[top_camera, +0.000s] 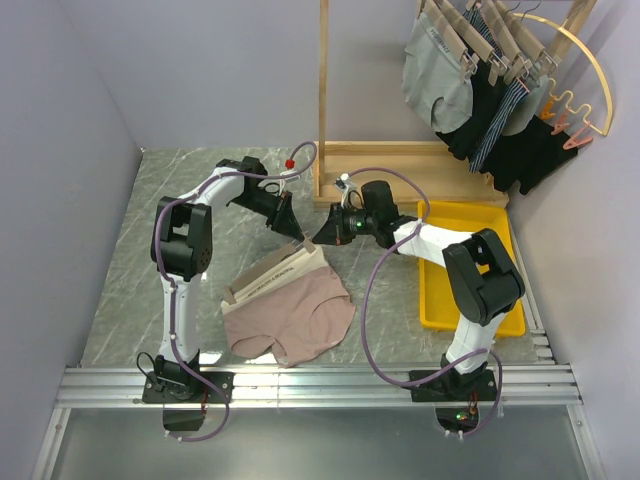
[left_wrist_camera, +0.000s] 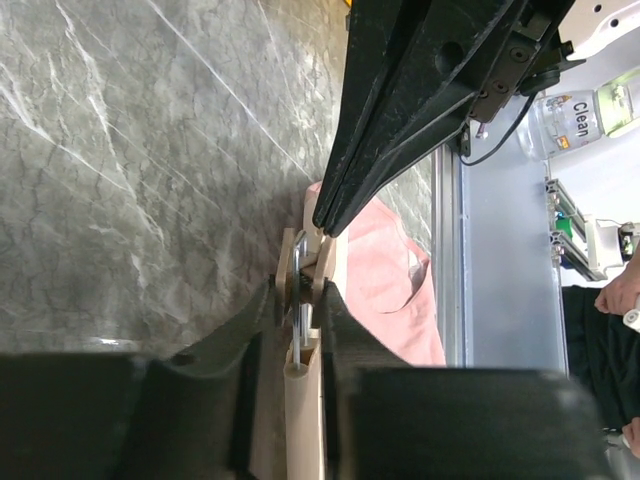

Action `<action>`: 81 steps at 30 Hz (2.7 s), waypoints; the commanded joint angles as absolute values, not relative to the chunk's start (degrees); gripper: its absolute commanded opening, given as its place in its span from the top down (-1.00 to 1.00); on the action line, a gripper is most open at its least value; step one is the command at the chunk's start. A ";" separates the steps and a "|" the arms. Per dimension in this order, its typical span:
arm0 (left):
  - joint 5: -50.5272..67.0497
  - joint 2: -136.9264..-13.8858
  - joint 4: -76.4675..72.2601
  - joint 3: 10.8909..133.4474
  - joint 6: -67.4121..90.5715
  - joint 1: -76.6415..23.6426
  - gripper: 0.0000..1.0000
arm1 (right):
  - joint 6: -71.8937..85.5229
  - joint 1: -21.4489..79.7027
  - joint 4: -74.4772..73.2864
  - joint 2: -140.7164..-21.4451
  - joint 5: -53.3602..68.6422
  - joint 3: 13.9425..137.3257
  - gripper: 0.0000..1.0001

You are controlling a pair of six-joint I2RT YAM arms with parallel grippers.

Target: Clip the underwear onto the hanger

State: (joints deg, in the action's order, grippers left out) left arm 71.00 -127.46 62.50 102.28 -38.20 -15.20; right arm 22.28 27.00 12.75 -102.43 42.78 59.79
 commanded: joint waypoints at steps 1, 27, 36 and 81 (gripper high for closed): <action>70.66 -127.18 62.40 103.71 -38.58 -15.47 0.57 | 22.15 26.89 16.00 -99.67 43.42 61.88 1.00; 63.91 -120.06 51.69 105.55 -28.40 -13.54 -0.38 | 20.22 26.98 14.59 -99.49 43.42 60.73 1.00; 51.35 -105.57 41.14 101.17 -22.59 -8.79 -0.99 | 17.76 26.98 10.82 -101.16 43.15 60.64 1.00; 16.61 -88.32 23.47 51.94 -32.96 -21.00 -0.44 | -2.81 15.04 -23.73 -90.54 34.54 83.23 -0.71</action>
State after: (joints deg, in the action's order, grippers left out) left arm 17.87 -86.85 26.22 51.55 -32.36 -20.18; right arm -2.37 17.06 -23.70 -95.37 34.06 80.40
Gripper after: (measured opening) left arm 0.724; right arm 0.825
